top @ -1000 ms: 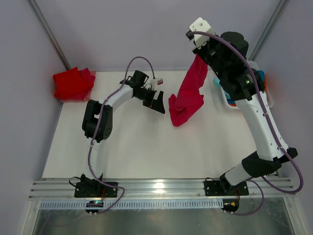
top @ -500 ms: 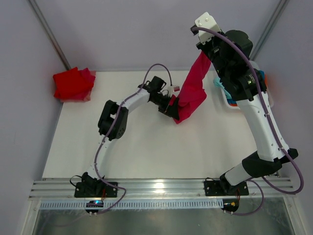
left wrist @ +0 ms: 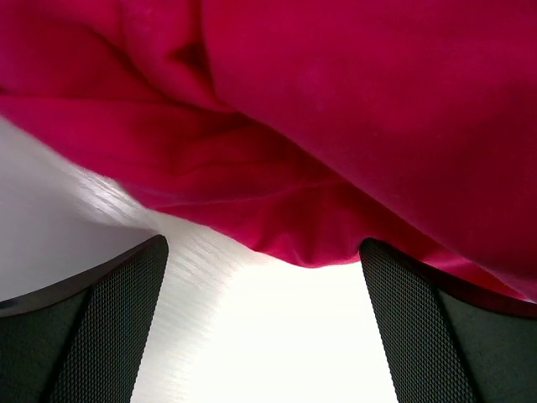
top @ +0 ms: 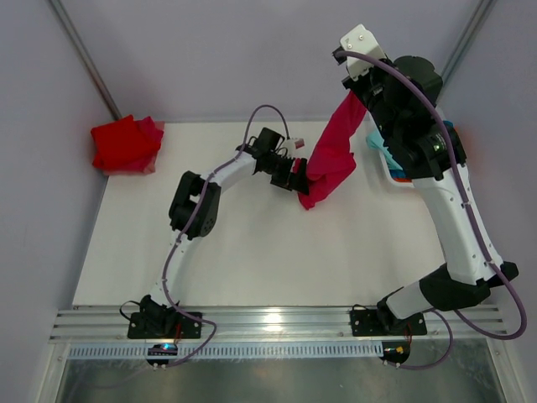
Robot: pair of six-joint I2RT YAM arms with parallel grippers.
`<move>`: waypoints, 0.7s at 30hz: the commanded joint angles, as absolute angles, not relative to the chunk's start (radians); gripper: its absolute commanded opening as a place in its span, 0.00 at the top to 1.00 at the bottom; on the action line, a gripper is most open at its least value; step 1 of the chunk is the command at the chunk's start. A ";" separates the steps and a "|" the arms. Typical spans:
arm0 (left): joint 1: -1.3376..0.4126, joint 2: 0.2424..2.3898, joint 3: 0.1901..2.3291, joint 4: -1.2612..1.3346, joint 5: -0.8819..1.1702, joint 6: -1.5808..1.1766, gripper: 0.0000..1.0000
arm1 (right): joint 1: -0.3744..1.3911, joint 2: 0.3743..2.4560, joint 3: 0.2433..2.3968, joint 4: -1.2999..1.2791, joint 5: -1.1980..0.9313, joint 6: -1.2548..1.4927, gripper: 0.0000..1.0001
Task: Fold and stack the t-shirts
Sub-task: Flatten the tshirt out
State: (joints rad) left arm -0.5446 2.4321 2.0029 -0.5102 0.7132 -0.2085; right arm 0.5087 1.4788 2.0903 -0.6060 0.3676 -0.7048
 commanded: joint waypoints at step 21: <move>-0.471 2.473 2.024 -0.396 0.750 -0.312 0.01 | 0.512 1.417 2.056 -0.607 0.362 -0.664 0.97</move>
